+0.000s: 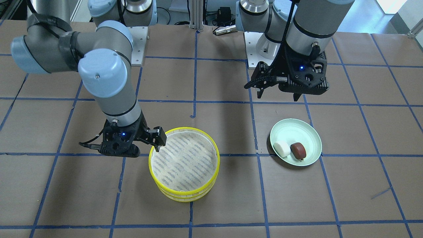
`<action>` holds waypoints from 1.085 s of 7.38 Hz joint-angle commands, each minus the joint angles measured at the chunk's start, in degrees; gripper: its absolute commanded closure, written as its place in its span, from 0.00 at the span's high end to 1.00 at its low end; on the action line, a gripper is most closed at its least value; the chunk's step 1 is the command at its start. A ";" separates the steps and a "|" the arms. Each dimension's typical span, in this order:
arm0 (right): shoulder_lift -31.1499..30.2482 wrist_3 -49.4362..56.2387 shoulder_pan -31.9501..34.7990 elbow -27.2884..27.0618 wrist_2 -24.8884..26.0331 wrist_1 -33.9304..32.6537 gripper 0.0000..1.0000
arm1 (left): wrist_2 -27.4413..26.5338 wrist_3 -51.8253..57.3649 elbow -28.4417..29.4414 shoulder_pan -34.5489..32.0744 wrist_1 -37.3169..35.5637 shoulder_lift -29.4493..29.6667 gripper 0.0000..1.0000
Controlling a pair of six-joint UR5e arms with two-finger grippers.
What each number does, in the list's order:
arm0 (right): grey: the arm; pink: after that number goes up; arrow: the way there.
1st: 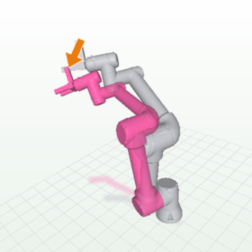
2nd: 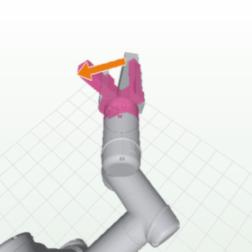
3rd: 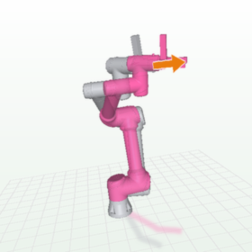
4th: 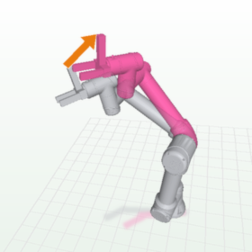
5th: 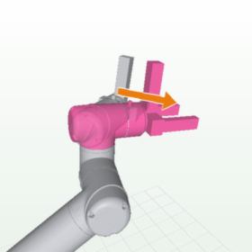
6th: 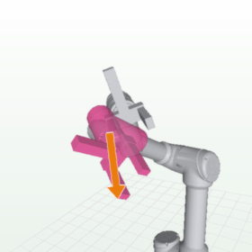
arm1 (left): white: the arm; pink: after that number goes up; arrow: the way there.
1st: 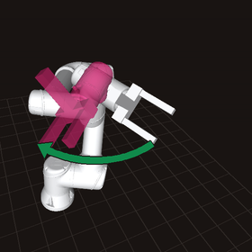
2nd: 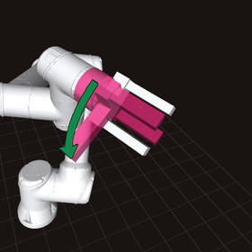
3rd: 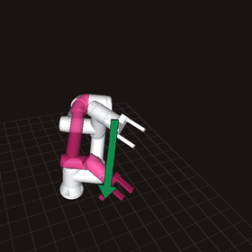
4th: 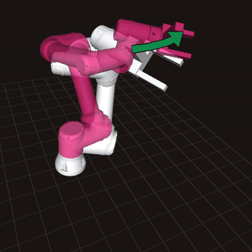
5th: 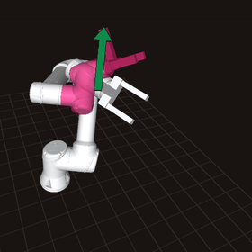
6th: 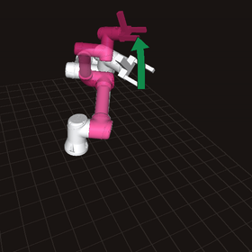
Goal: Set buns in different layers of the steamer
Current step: 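Close the right gripper on the top tier's yellow rim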
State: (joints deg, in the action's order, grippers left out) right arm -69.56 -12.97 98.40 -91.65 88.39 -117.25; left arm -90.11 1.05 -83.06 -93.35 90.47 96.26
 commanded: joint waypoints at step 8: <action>0.93 1.02 0.65 -1.69 2.04 -2.99 0.07 | -0.42 0.17 -0.26 0.01 -1.87 0.95 1.00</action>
State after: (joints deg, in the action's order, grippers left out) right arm -67.26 -12.13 99.12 -93.45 89.38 -120.87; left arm -90.43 1.10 -83.32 -93.34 88.82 97.14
